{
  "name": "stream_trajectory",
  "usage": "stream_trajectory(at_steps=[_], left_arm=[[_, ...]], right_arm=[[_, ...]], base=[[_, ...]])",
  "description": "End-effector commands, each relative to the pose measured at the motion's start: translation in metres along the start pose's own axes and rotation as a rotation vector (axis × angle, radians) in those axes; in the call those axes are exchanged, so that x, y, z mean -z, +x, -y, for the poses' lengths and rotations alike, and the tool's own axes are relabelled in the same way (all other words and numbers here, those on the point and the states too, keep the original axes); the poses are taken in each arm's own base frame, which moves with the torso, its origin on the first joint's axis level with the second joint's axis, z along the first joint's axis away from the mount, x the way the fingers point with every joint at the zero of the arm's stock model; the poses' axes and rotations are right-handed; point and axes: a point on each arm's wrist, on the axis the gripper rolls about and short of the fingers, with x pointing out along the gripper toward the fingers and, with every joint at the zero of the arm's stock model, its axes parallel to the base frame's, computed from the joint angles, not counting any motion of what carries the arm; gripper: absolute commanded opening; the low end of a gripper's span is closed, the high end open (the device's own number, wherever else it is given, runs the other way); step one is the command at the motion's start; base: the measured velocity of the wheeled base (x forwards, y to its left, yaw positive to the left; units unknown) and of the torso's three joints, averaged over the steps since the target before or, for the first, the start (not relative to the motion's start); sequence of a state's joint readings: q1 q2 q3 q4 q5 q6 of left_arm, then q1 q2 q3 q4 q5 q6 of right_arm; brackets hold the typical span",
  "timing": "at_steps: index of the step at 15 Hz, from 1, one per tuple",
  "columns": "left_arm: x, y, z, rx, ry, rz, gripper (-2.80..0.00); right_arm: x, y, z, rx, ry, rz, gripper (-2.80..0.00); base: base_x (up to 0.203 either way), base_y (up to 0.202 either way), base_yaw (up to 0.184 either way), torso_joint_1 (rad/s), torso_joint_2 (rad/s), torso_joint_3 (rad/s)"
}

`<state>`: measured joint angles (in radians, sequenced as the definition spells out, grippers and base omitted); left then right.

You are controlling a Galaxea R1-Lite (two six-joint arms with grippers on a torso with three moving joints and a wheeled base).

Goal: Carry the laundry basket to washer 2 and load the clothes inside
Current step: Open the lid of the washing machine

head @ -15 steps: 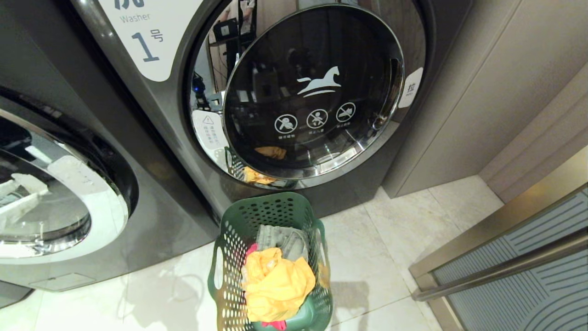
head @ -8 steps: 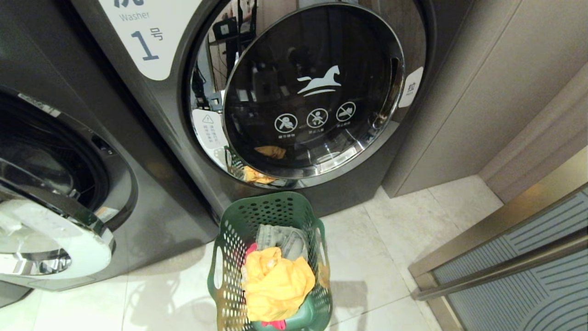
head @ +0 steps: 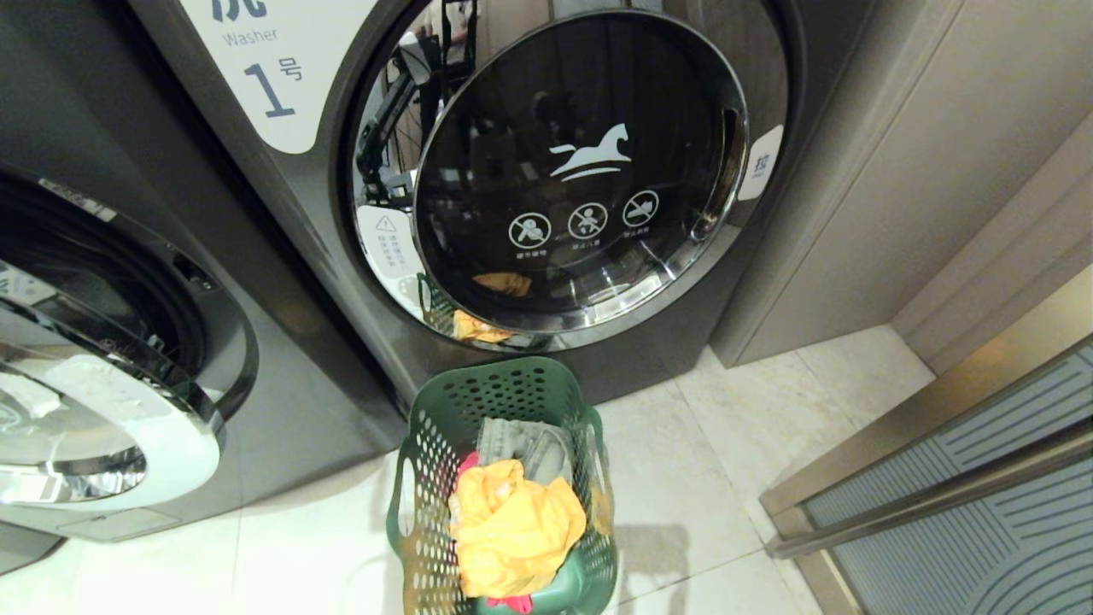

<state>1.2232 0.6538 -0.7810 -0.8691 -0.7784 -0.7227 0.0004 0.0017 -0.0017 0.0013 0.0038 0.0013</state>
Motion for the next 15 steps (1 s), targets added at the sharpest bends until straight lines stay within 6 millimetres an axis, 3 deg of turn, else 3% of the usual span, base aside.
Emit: stream_trajectory(at_steps=[1, 5, 8, 14, 15], left_arm=[[-0.004, -0.017, 0.022, -0.03, -0.049, -0.029, 0.0], [0.012, -0.018, 0.007, -0.079, -0.065, -0.15, 0.0], [0.039, -0.018, -0.014, -0.16, -0.094, -0.374, 0.0], [0.07, -0.017, -0.026, -0.079, -0.001, -0.714, 0.0], [0.073, -0.017, -0.027, -0.101, 0.017, -0.759, -2.8]], right_arm=[[0.0, 0.0, 0.0, 0.001, -0.001, 0.0, -2.8], [0.0, 0.0, 0.0, 0.001, -0.001, 0.0, -2.8], [0.0, 0.0, 0.0, 0.001, -0.001, 0.0, -2.8], [0.0, 0.0, 0.0, 0.001, -0.001, 0.0, -2.8], [0.0, 0.0, 0.0, 0.001, -0.001, 0.0, -2.8]], base=[[0.0, 0.0, 0.0, 0.0, 0.0, 0.0], [0.0, 0.0, 0.0, 0.0, 0.0, 0.0], [0.0, 0.0, 0.0, 0.0, 0.0, 0.0], [0.0, 0.0, 0.0, 0.0, 0.0, 0.0], [0.0, 0.0, 0.0, 0.0, 0.0, 0.0]])
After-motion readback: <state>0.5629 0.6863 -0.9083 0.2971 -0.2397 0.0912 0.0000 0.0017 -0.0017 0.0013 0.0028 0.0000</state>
